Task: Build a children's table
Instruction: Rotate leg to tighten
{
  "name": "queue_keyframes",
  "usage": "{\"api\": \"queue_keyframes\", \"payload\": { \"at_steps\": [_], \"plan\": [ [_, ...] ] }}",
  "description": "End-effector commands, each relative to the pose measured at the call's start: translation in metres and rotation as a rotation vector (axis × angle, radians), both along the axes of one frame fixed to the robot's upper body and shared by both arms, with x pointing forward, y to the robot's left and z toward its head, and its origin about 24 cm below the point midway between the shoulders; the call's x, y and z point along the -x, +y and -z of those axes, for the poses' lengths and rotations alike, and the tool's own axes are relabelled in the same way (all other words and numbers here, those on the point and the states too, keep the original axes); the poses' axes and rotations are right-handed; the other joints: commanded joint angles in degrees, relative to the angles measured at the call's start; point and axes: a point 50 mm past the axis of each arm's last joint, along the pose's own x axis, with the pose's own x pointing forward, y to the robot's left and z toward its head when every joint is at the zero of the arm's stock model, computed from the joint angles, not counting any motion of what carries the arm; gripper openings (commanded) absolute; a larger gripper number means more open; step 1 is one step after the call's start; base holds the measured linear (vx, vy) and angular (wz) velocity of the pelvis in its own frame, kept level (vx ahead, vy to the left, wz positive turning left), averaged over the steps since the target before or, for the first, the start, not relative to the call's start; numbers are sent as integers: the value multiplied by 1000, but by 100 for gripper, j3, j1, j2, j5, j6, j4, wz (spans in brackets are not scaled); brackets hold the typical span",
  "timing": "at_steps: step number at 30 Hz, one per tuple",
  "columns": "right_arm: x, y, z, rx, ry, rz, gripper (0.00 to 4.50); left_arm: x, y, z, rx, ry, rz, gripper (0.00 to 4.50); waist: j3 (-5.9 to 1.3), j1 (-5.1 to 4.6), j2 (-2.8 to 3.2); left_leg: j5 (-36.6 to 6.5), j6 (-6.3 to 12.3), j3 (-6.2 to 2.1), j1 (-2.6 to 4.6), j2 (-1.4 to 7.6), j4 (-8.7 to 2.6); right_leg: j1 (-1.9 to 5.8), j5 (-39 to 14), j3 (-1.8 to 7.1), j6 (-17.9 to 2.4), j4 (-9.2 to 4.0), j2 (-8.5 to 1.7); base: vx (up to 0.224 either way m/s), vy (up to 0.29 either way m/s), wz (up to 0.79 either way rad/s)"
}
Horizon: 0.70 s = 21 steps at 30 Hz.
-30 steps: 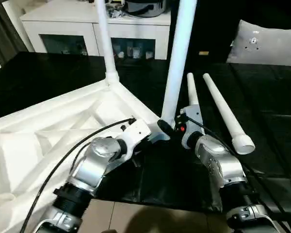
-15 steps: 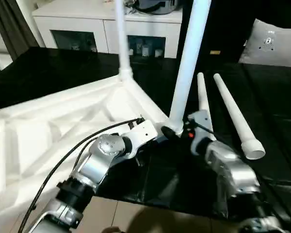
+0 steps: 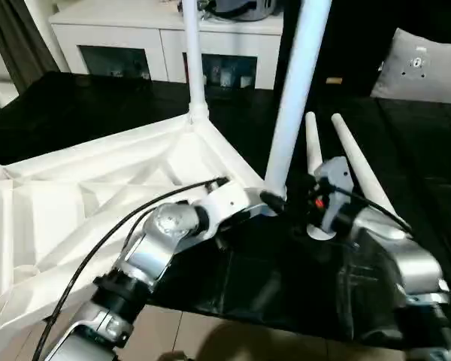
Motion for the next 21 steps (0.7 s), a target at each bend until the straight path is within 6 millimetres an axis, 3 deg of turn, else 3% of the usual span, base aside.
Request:
{"api": "queue_keyframes", "payload": {
  "at_steps": [1, 3, 4, 9, 13, 14, 18, 21],
  "plan": [
    [3, 3, -5, -10, 2, -49, 450, 1, 6, -5, 20, -16, -7, 119, -348, 36, -38, -843, 449, -2, -52, 119, -345, 365, -2307, 276, -149, -514, -480, 0, 0, 0],
    [6, 4, -6, -6, 4, -83, 450, 5, 16, -5, 10, -7, -21, 130, -347, 6, -28, -904, 429, -5, -41, 117, -343, 354, -2407, 265, -144, -530, -470, 0, 0, 0],
    [7, 5, -6, -11, 5, -98, 450, 8, 21, -6, 10, -5, -20, 130, -337, -11, 8, -958, 424, -11, -36, 124, -347, 336, -2455, 262, -143, -534, -458, 0, 0, 0],
    [0, 14, -9, -31, -12, -140, 450, 21, 44, -10, 17, 2, -53, 130, -331, -60, 24, -1161, 386, -19, -8, 146, -362, 306, -2548, 253, -250, -534, -455, 0, 0, 0],
    [-15, 20, -6, -20, -24, -160, 450, 34, 57, -19, 63, 20, -80, 130, -310, -65, -14, -1283, 363, -13, 19, 158, -370, 286, -2555, 275, -354, -534, -458, 0, 0, 0],
    [-20, 22, -7, -19, -28, -168, 450, 37, 60, -21, 73, 21, -88, 130, -320, -71, 7, -1306, 332, -26, 9, 176, -375, 298, -2474, 280, -457, -481, -481, 0, 0, 0],
    [-32, 24, -8, -22, -41, -165, 450, 43, 66, -25, 78, 21, -95, 130, -307, -76, 4, -1276, 359, -16, -1, 152, -374, 304, -2411, 286, -494, -481, -455, 0, 0, 0],
    [-53, 23, -6, -10, -67, -64, 450, 47, 71, -28, 72, 17, -109, 130, -314, -73, 3, -1207, 330, -17, 6, 158, -372, 297, -2316, 292, -557, -456, -453, 0, 0, 0]
  ]
}}
